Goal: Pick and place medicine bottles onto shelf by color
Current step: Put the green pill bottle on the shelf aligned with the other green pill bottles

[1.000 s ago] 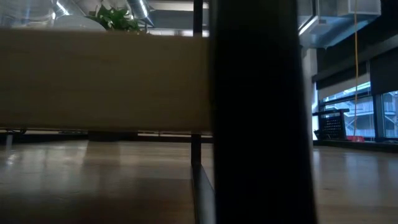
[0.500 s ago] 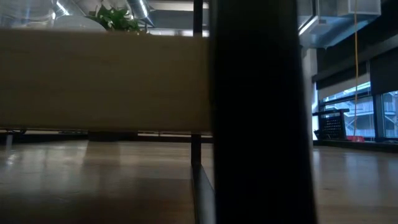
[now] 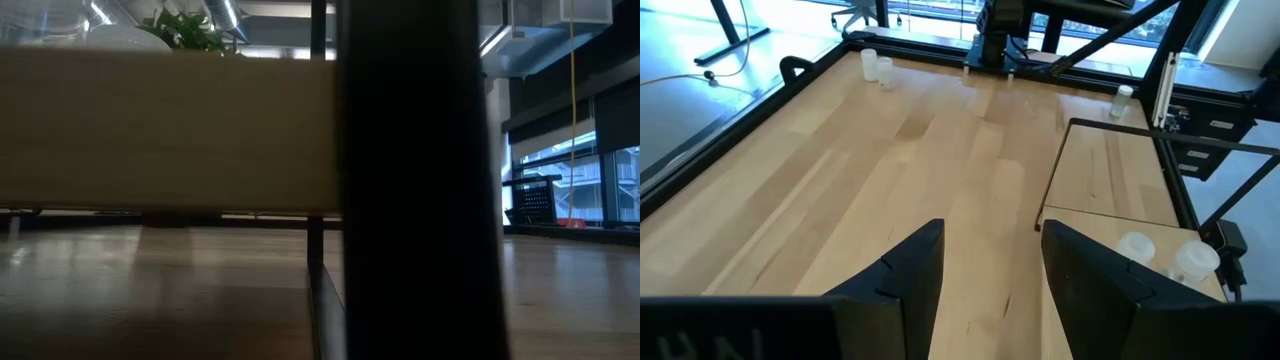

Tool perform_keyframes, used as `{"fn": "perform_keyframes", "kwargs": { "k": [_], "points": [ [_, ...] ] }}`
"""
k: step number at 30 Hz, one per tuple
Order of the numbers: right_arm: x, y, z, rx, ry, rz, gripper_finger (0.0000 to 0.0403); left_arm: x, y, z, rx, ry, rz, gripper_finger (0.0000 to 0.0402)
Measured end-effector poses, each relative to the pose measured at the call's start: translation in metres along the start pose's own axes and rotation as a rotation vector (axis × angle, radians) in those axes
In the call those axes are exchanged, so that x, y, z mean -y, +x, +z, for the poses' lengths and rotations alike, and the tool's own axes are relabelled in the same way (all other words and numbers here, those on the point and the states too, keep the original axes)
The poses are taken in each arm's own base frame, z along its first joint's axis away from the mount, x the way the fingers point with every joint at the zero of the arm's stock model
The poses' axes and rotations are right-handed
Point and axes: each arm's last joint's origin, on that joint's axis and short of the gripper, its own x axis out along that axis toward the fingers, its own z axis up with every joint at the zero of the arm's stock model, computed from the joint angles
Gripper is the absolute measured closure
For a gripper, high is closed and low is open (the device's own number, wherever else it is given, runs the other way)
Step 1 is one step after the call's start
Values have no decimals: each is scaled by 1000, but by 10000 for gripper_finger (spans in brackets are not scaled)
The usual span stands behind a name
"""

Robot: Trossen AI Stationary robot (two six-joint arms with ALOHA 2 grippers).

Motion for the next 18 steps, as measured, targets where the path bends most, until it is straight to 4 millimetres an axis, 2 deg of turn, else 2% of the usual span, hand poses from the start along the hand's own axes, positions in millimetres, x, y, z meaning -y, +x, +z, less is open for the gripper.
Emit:
{"fn": "perform_keyframes", "kwargs": {
  "k": [6, 11, 13, 18],
  "points": [
    [-9, 8, -44, -60, 104, 8, 193, 0, 0, 0, -5, -1, -2, 239],
    [-19, 19, -74, -178, 175, -8, 193, 0, 0, 0, -5, -1, -2, 239],
    [-24, 24, -84, -246, 152, 5, 193, 0, 0, 0, -4, -1, -2, 239],
    [-36, 37, -106, -366, -37, 82, 193, 0, 0, 0, -11, 20, -6, 239]
  ]
}}
